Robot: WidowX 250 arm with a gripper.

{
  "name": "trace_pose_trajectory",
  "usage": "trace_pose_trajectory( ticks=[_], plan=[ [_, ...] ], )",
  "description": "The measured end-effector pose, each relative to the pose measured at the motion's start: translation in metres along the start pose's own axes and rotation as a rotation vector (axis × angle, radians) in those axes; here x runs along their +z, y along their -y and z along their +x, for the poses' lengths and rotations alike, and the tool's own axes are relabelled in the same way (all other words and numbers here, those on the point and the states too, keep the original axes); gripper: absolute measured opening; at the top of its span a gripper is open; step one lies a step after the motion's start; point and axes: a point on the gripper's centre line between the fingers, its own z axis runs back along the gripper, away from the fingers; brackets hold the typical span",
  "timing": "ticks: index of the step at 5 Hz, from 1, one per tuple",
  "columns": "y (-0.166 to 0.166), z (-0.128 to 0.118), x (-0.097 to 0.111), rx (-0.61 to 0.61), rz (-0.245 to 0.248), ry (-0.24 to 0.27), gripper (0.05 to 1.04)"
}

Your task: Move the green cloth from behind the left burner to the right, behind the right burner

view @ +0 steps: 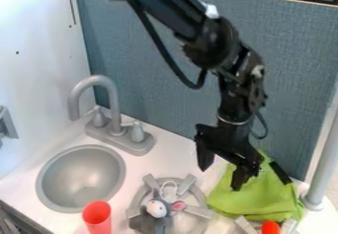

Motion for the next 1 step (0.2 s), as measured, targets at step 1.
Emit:
trace_pose_trajectory(
  ticks=[1],
  plan=[
    [0.0046, -0.024, 0.0079, 0.009, -0.047, -0.037, 1.001]
  ],
)
